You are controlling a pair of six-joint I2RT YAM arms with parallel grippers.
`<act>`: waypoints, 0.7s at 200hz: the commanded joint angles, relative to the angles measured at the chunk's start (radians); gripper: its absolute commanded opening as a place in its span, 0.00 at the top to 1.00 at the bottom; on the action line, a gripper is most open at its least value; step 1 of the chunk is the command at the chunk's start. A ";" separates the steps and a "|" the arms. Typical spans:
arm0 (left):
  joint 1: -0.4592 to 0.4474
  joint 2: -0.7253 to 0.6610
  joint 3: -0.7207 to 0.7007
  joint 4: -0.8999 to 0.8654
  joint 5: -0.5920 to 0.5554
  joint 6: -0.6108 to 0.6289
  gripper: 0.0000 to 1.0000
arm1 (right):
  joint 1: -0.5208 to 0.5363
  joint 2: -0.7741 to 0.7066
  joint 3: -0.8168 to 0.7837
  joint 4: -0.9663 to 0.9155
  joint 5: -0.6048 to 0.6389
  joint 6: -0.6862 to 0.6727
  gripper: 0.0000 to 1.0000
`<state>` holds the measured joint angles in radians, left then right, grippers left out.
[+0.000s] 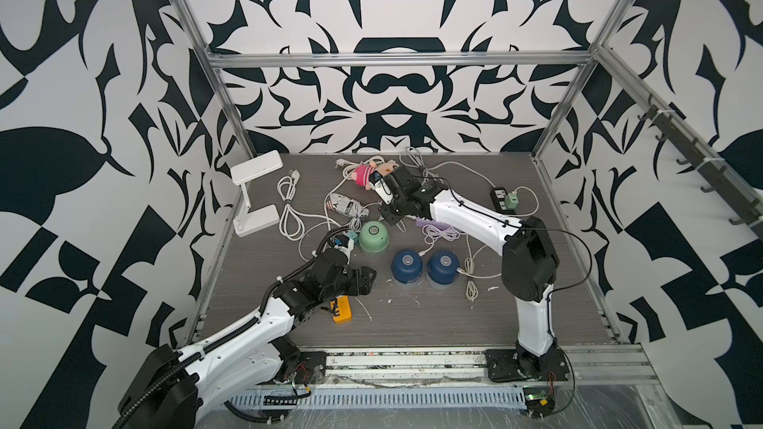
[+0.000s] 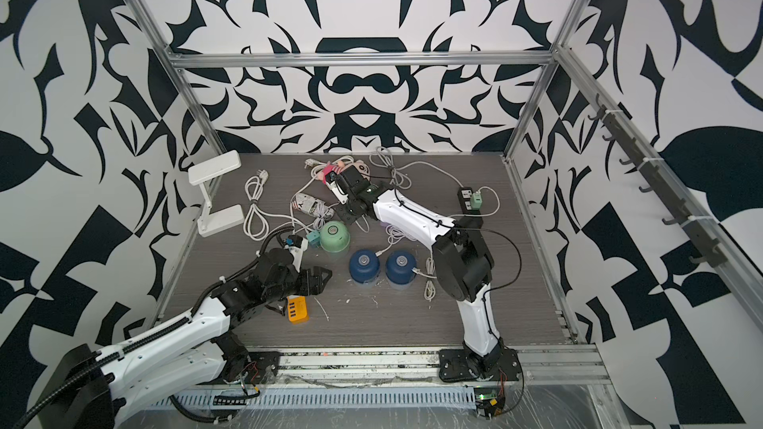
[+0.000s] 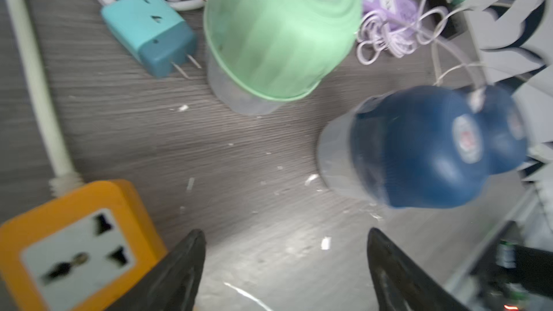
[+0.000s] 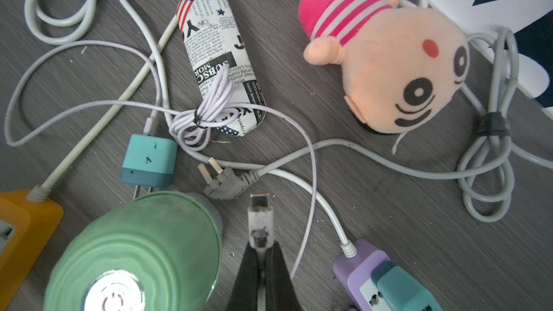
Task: Charge the cordless meat grinders
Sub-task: Move the cordless meat grinder to the center of the board, then move the socket to the center of the board.
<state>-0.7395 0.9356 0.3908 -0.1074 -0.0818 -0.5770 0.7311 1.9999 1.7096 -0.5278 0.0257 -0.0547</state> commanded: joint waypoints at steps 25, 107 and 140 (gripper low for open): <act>0.000 0.116 -0.008 0.269 -0.069 0.147 0.11 | -0.032 -0.013 0.008 -0.011 -0.073 0.034 1.00; 0.000 0.126 0.010 0.059 0.003 -0.118 0.14 | -0.061 -0.024 -0.005 -0.009 -0.069 0.037 1.00; 0.001 0.034 0.004 -0.220 -0.125 -0.222 0.14 | -0.061 -0.016 0.012 0.000 -0.073 0.039 1.00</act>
<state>-0.7399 1.0176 0.3939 -0.0772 -0.0986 -0.6876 0.6708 1.9999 1.7061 -0.5343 -0.0341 -0.0257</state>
